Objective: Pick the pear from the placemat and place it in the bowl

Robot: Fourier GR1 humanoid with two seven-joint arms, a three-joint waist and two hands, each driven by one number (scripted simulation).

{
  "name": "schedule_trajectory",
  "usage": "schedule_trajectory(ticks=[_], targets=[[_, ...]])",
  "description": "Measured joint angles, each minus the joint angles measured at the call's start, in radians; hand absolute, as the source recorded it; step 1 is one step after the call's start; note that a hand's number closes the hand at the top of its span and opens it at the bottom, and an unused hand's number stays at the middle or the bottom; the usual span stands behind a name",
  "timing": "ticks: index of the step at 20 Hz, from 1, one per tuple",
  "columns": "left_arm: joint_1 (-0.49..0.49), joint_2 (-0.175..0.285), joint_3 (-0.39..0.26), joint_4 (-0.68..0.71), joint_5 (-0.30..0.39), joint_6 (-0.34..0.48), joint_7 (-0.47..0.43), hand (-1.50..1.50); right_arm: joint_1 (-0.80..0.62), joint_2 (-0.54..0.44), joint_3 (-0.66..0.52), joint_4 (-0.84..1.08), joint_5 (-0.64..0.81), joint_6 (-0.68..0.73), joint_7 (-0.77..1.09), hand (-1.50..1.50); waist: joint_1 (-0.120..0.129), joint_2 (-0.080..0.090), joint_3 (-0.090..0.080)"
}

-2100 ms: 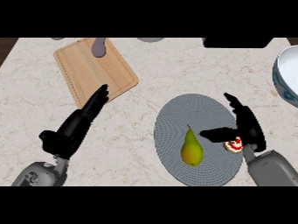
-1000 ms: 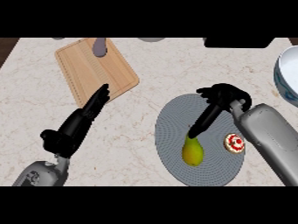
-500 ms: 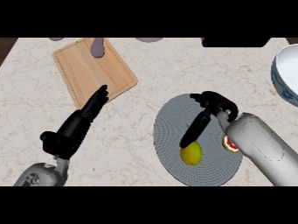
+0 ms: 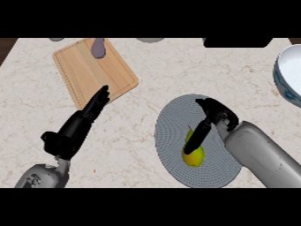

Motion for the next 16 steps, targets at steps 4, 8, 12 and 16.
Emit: schedule_trajectory(ticks=[4, 8, 12, 16], targets=[[0.003, -0.007, 0.006, 0.011, -0.007, -0.011, -0.012, 0.0, 0.014, 0.011, 0.008, 0.013, 0.026, -0.009, 0.006, -1.5, 0.0, 0.0, 0.0], [0.0, -0.009, 0.019, -0.016, -0.004, -0.018, 0.02, 0.0, 0.062, 0.026, 0.011, 0.022, 0.043, -0.015, -0.008, -1.5, 0.001, 0.0, 0.0], [0.027, -0.022, 0.011, -0.041, -0.02, -0.02, 0.025, 0.0, 0.09, 0.042, -0.001, 0.043, 0.066, -0.019, -0.024, -1.5, 0.003, 0.0, 0.001], [0.029, -0.025, 0.028, -0.045, -0.023, -0.034, 0.032, 0.0, 0.128, 0.053, -0.011, 0.035, 0.101, -0.021, -0.058, -1.5, 0.005, -0.006, -0.001]])
